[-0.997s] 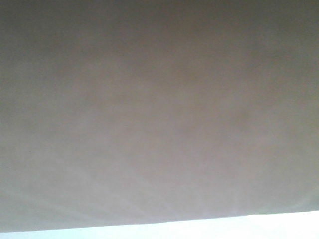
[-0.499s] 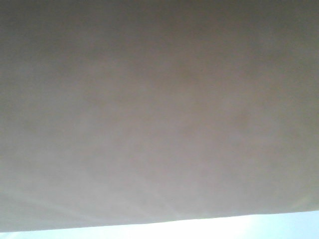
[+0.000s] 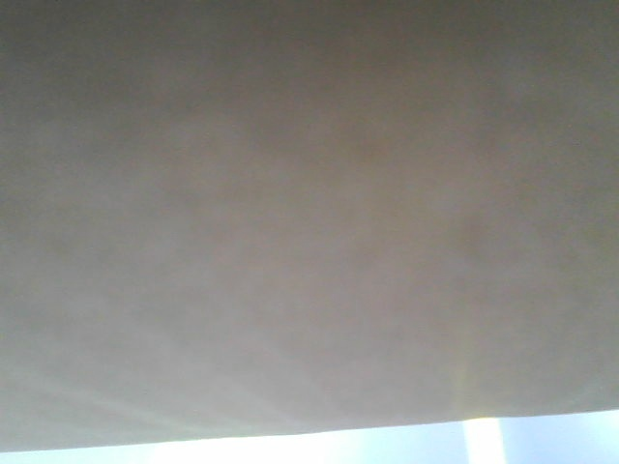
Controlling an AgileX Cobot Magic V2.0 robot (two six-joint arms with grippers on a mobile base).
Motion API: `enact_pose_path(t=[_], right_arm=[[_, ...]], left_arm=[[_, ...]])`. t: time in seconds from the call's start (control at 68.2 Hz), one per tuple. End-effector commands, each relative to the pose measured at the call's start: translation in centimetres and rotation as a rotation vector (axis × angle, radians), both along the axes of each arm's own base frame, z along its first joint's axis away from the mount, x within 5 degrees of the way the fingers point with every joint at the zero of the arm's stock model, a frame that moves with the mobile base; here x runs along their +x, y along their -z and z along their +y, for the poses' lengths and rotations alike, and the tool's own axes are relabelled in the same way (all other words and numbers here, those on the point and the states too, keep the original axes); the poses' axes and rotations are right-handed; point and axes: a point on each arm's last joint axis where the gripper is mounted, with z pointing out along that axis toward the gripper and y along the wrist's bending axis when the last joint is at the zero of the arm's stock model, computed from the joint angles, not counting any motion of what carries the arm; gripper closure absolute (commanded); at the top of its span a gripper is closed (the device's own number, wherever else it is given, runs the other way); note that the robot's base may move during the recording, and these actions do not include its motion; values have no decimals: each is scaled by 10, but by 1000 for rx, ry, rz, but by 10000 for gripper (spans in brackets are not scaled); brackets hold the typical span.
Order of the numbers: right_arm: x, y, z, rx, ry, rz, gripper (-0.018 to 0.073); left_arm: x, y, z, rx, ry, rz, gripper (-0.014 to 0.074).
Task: Grab box from left shelf to table start
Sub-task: 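Keep holding the box while driving toward the white table, then carry the box over the white table surface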
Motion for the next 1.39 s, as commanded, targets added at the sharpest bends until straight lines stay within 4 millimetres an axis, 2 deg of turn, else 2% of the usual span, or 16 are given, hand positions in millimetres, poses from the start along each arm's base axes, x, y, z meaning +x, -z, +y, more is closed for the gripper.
enact_pose_path(t=[0.0, 1.378], right_arm=[[-1, -19, -4, 21, 51, -141, 502], [-1, -19, -4, 21, 51, -141, 502]], left_arm=[[1, 0, 4, 48, -21, 15, 696], [1, 0, 4, 48, -21, 15, 696]])
